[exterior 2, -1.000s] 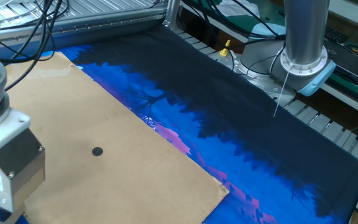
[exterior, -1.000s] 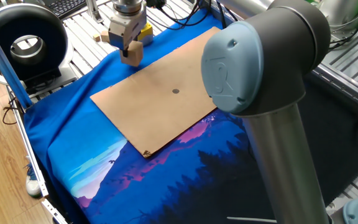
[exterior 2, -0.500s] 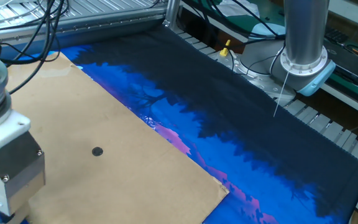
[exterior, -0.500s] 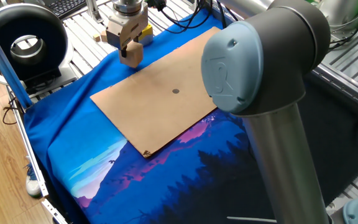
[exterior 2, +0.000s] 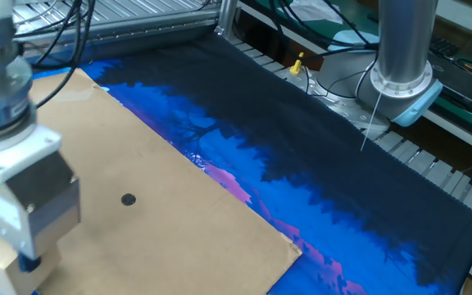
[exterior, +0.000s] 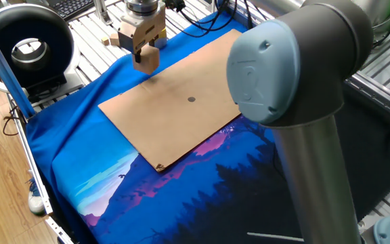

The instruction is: Grab the block and place it at the designated location

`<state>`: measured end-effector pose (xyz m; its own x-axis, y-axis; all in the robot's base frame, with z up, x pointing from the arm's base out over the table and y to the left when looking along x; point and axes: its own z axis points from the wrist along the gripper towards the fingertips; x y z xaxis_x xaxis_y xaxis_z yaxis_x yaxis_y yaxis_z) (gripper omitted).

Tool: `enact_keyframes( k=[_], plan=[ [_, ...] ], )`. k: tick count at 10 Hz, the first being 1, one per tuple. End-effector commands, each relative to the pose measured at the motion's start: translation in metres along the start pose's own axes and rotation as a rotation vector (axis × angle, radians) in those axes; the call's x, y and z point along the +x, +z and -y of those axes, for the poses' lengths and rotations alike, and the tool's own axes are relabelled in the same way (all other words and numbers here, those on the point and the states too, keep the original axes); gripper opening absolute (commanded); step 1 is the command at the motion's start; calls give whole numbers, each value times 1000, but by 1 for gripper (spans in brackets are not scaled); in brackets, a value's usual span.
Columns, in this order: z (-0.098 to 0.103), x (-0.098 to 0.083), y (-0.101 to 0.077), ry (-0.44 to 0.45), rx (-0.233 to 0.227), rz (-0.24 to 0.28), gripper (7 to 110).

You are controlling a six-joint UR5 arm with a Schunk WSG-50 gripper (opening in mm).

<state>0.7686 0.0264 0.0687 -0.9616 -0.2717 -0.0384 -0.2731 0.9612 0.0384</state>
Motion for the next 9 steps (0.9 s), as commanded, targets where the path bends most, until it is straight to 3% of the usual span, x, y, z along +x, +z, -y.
enact_keyframes(
  k=[1,9],
  plan=[
    [-2,15,-3,14,-24,18,7],
    [-9,58,5,24,-35,38,7]
  ],
)
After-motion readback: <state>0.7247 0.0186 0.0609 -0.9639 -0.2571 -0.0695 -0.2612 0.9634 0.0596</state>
